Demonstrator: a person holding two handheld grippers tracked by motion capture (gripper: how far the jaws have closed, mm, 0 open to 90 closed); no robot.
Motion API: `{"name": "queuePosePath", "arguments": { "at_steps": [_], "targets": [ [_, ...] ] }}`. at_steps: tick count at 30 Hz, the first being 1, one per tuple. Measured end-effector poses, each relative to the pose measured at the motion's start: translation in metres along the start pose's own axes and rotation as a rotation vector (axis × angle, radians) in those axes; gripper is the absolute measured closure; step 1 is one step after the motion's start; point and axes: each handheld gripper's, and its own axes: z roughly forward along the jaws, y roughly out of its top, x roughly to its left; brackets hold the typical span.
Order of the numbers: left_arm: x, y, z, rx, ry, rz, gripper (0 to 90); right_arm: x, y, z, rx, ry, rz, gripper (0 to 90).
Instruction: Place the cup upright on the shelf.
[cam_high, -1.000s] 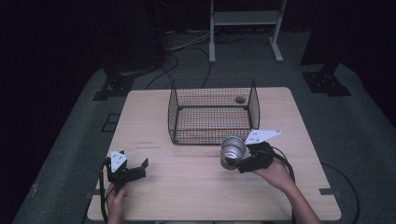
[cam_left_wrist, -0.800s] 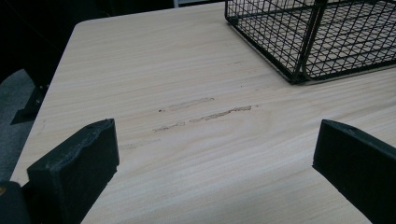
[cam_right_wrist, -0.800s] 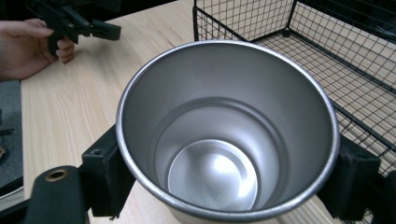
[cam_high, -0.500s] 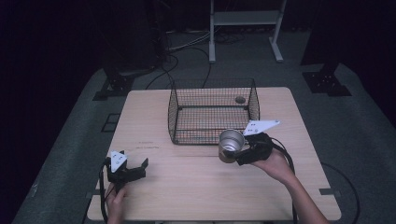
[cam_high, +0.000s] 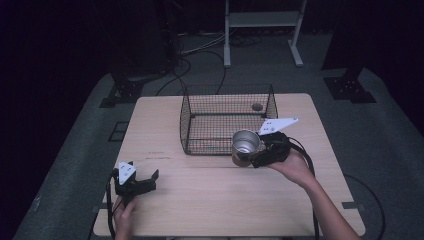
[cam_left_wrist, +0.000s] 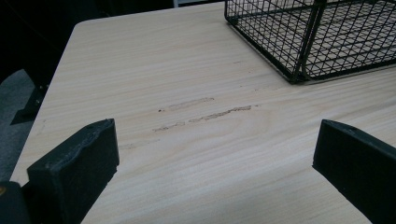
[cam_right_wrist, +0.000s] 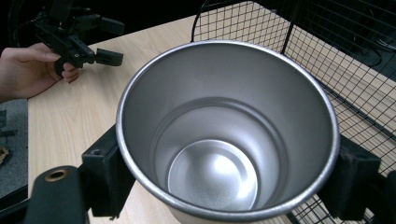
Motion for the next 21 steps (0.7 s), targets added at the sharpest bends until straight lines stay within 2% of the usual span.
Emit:
{"name": "queuePosePath", "arguments": {
  "at_steps": [21],
  "targets": [
    [0.0, 0.0, 0.0, -0.005, -0.002, -0.002, 0.0, -0.013, 0.031, 0.01, 0.002, 0.006, -0.01, 17.9]
  ]
}}
